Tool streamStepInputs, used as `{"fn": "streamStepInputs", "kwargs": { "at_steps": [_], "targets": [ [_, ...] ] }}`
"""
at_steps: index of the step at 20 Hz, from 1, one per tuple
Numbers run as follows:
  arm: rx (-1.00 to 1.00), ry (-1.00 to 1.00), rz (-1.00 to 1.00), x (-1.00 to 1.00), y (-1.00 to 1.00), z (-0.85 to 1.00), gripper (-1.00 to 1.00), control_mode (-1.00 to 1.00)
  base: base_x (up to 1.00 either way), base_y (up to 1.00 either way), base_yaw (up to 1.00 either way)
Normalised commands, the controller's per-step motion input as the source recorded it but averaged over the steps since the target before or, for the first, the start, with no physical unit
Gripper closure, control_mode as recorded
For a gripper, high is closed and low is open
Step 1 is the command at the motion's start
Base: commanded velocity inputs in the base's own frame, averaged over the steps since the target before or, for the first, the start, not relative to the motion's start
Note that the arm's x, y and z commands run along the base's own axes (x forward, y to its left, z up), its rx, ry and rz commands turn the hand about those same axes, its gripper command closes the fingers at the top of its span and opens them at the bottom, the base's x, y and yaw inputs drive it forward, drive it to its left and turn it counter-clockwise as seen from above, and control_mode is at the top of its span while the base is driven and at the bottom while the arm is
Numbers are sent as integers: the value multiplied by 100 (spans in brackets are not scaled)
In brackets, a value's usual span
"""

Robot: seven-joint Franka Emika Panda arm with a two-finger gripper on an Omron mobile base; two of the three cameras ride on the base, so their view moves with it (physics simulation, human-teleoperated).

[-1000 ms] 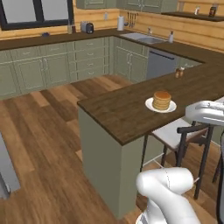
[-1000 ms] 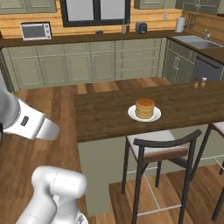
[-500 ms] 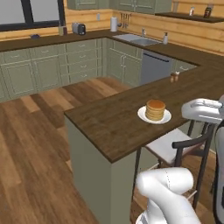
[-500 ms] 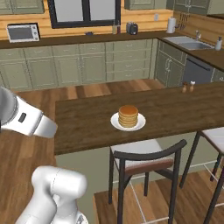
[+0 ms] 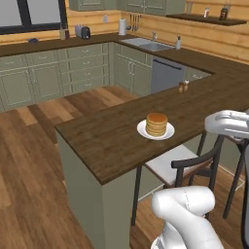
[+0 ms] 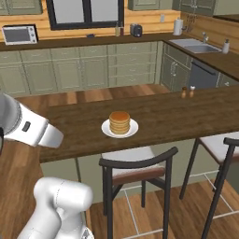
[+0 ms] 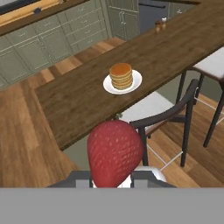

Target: Take the strawberry from the fridge and place it on top of the pancake, located on the dining counter.

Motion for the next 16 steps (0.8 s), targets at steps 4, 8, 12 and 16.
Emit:
{"fn": "streamStepInputs", "kwargs": {
  "at_steps": [4, 8, 12, 16],
  "targets": [
    [0, 0, 0, 0, 0, 0, 100, 100, 99, -2, 15],
    [6, 3, 5, 50, 0, 0, 100, -100, 50, 0, 7],
    [3, 23, 1, 100, 9, 0, 100, -100, 0, 0, 0],
    [1, 27, 1, 100, -5, -15, 100, -100, 0, 0, 0]
  ]
}}
